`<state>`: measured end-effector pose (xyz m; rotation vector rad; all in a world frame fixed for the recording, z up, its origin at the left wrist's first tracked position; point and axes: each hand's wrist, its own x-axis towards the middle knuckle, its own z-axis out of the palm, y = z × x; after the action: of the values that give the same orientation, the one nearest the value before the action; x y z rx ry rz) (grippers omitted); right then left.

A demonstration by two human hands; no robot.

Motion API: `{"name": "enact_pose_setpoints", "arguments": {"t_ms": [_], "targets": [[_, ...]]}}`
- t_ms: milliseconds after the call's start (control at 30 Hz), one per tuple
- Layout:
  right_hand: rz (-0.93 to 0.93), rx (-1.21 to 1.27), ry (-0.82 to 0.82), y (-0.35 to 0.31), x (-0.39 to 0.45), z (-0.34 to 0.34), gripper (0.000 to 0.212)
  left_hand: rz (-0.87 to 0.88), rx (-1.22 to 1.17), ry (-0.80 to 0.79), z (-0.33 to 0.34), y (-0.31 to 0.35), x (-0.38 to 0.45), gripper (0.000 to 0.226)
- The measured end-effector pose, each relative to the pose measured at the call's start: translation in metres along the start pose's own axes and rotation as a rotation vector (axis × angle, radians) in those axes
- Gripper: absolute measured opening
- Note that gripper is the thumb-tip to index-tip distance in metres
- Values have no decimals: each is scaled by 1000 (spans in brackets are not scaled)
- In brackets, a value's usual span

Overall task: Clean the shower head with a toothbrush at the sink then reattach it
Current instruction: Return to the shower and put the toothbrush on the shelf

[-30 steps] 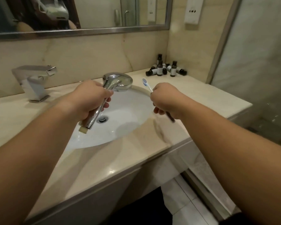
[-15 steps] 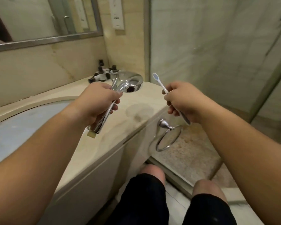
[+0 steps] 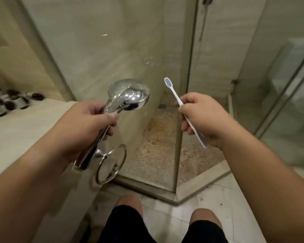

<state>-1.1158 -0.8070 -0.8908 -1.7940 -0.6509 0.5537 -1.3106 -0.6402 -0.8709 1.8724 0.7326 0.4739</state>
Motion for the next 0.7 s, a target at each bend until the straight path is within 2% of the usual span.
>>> {"name": "enact_pose_setpoints", "arguments": {"t_ms": [100,200,233,367,400,700], "targets": [[35,53,56,19,-4,-43,23,34,41,-76,28,16,4,21],[75,67,116,32,0,-84,23,68,84,-151,54,34,12,42],[88,72,136,34,3,-97,23,66,80,-170,63,41,17,42],[158,110,193,25,7,-143,24,82,60,-280,102,82,38,10],[171,114,204,20,5,-154,24,83,66,-290,112,95,42,4],[307,64,296,-40,-60,-265,20,-60,158,-214,158,195,43,33]]}}
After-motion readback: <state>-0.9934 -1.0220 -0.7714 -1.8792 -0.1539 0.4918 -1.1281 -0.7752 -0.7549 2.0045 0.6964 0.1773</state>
